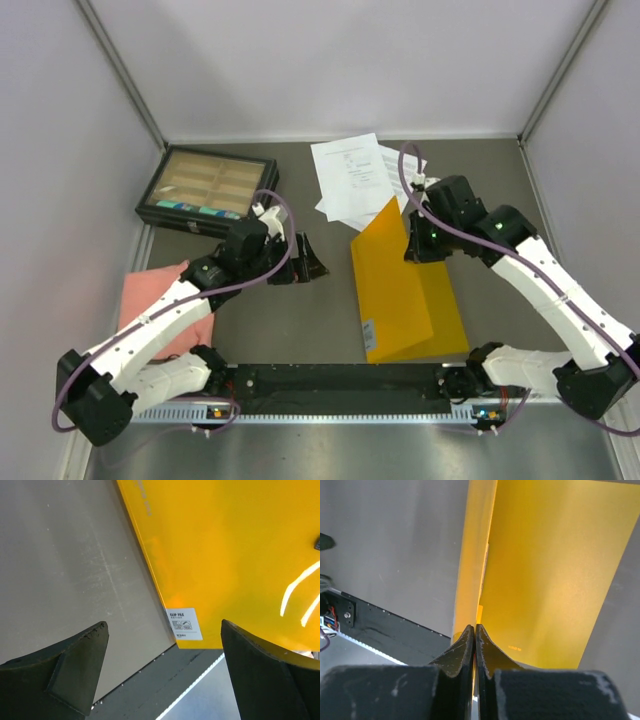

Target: Put the files into the folder

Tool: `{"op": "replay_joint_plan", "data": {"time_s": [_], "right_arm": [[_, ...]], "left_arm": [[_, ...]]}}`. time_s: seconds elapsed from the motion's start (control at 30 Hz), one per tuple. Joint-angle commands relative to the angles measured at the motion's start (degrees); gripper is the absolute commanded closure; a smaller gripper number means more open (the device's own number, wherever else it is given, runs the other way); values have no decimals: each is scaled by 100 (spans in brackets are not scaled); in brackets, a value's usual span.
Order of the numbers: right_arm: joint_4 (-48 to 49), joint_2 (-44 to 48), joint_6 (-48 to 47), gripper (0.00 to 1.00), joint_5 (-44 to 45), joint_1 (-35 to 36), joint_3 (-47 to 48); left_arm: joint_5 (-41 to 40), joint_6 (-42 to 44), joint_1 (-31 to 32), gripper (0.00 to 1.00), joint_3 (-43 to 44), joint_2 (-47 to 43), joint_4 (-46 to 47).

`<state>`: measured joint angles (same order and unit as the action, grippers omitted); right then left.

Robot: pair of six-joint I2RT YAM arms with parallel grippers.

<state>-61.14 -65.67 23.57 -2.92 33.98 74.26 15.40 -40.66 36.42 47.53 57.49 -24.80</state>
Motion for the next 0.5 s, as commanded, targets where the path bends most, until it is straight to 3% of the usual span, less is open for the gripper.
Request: {"op": "replay_joint_plan", "data": {"time_s": [0.0, 0.17, 0.33, 0.47], "right_arm": [[243, -103, 138, 100, -95, 363, 431], [480, -253, 446, 97, -112, 645, 344], [963, -174, 665, 73, -323, 987, 115], [1131, -297, 789, 63, -297, 1391, 141]], "left_arm": [[41, -292, -4, 2, -489, -81, 633], [516, -855, 5, 10, -1140, 332, 1730], [499, -768, 5, 16, -947, 842, 1574], [376, -759, 5, 15, -1070, 781, 1627]]}}
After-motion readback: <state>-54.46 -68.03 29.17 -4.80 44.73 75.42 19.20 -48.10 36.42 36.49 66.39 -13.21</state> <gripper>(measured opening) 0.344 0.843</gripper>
